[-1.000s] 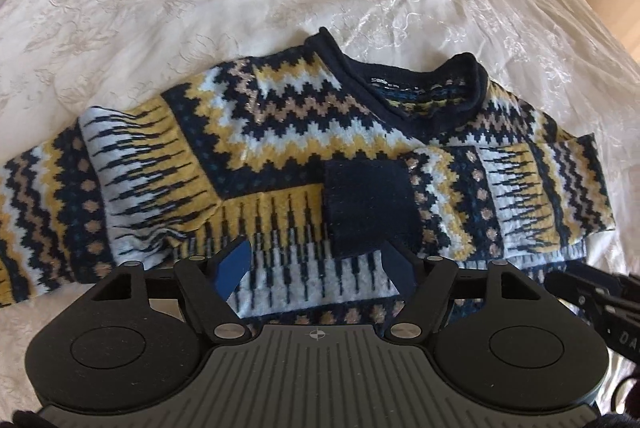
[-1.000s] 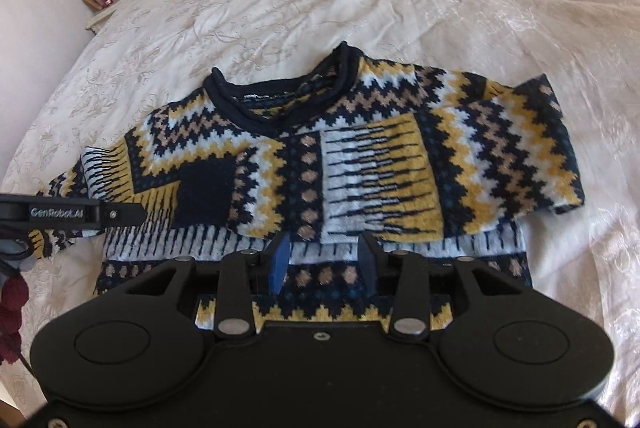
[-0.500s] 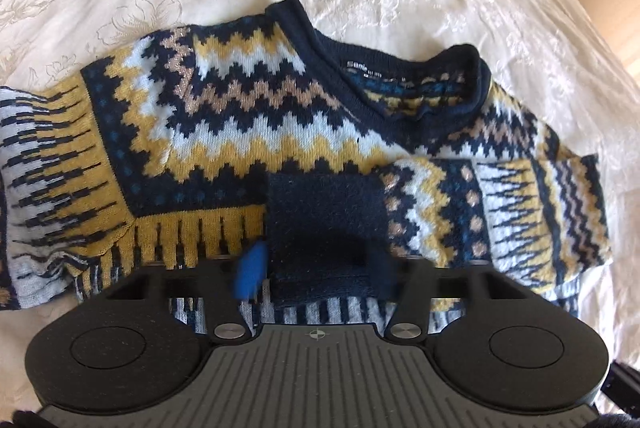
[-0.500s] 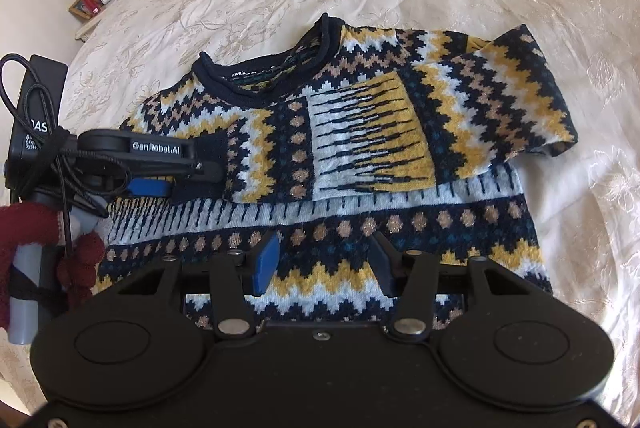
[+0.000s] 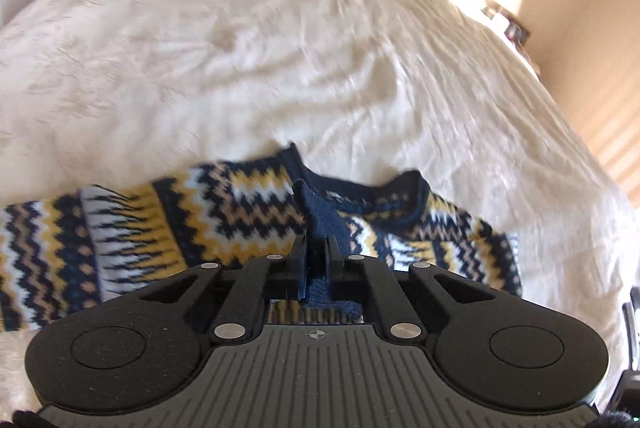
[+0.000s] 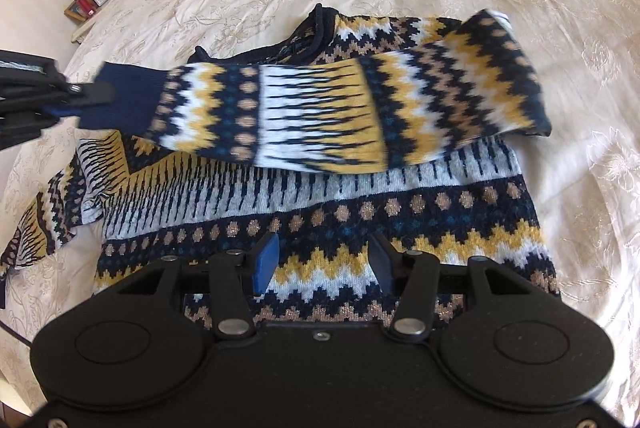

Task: Fold small clothes

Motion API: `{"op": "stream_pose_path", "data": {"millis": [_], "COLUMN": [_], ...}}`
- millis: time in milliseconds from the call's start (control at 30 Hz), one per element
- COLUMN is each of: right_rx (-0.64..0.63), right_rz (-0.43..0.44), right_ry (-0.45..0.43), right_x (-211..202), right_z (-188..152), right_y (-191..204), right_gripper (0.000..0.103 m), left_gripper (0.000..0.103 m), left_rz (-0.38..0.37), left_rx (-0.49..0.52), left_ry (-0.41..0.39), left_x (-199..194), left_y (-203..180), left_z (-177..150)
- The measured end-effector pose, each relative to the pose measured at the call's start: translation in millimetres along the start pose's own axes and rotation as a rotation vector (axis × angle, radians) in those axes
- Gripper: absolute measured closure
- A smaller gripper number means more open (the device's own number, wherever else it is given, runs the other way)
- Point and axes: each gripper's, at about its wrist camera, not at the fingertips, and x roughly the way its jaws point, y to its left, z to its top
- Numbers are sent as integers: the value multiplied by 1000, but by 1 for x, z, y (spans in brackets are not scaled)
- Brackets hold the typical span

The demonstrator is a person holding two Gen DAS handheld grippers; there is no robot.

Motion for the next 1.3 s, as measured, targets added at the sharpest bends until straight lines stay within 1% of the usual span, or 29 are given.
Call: {"op": "stream_pose_path", "data": {"millis": [67,200,267,300,367,467,600,667,700,800,833,867,933,1033,1133,1200,1267,1300], "right_rx": [2,-5,-10,-12,-14,-22,-19,-15,-15,-19,-20,-21,-28,-51,-69,-69,-77,-82], "right_rz": [3,4,1,-2,-5,-21,-35,-36,-37,-34,-29,-25,-14,7,22,36,51,59], "right_ry": [2,11,17,19,24,36,31,21,17,15,15,15,10,5,-2,-12,-23,-28], "right_x": [1,3,4,4,4,5,2,-1,-2,-2,-2,-3,-5,-7,-9,-13,-16,-18], "right_z": [1,0,-2,-2,-4,-7,-10,-11,-12,-13,-13,-13,-12,-8,-2,3,9,13], "right_y": [2,7,9,9,9,9,7,5,3,-1,-3,-4,-9,-18,-30,-41,-52,-57], "right_gripper": [46,46,46,46,45,45,42,36,35,34,32,30,27,26,20,19,12,10], "left_gripper": [95,95,101,102,101,101,100,100,100,98,91,77,64,63,51,44,36,34], "left_rz": [19,97,129,144,166,201,182,168,160,112,93,77,64,76,87,88,104,114], "left_rx": [-17,-46,-75,-81,-93,-111,-140,-130,-125,-112,-109,-107,-100,-75,-56,-54,-57,-59], "left_ry": [-7,9,13,18,41,72,90,91,94,96,97,98,91,74,91,107,110,110], "left_x": [-6,-6,-4,-1,4,15,17,18,18,17,16,15,12,6,5,5,4,3], "left_y": [12,39,52,57,70,78,78,72,69,59,55,51,41,25,8,-2,-13,-19], "left_z": [2,-1,-4,-5,-8,-14,-24,-28,-30,-36,-38,-39,-44,-52,-62,-68,-75,-78]}}
